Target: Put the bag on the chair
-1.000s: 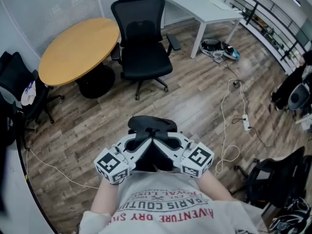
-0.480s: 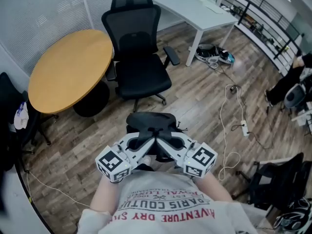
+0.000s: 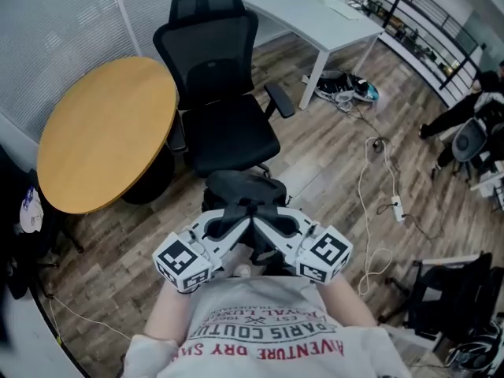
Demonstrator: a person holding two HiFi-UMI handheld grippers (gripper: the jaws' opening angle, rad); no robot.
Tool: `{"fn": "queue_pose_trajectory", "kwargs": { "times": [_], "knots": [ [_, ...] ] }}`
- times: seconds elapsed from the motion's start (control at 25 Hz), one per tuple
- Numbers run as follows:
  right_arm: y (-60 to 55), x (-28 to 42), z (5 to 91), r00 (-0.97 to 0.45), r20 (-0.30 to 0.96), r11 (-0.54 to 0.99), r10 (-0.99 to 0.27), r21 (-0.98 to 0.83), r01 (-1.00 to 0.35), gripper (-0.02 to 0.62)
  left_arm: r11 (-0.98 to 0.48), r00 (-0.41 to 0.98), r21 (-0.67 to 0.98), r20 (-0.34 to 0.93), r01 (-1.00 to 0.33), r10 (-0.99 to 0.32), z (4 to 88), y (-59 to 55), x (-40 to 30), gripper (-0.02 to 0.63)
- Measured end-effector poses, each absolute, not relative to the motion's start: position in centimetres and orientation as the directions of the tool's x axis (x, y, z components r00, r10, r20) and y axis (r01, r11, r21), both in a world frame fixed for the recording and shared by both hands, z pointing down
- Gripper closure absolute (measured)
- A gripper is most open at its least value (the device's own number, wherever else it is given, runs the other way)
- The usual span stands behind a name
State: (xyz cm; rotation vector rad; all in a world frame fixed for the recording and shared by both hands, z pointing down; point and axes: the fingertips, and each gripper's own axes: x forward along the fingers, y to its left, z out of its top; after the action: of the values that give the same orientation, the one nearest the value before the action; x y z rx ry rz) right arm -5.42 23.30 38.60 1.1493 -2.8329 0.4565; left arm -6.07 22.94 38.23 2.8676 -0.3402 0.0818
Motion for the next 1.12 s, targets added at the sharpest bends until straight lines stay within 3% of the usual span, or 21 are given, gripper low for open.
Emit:
{"fn": "queue_pose_trajectory", "kwargs": {
  "times": [0.76,1.12],
  "knots": [
    [3.5,5.4,41.5,-0.905,0.223,0.885,-0.363,-0.221,-0.41,0.551,-0.787,0.846,0.325,0.094,-0.524,-0.525,41.0,1.2,4.9,0.557],
    [-6.5,8.2,42.4,-0.897,0.249,0.88,-0.364,-0.223,-0.419,0.551,-0.756,0.818,0.323,0.129,-0.569,-0.561,42.4,-7.8,7.6,0.557]
  ]
}}
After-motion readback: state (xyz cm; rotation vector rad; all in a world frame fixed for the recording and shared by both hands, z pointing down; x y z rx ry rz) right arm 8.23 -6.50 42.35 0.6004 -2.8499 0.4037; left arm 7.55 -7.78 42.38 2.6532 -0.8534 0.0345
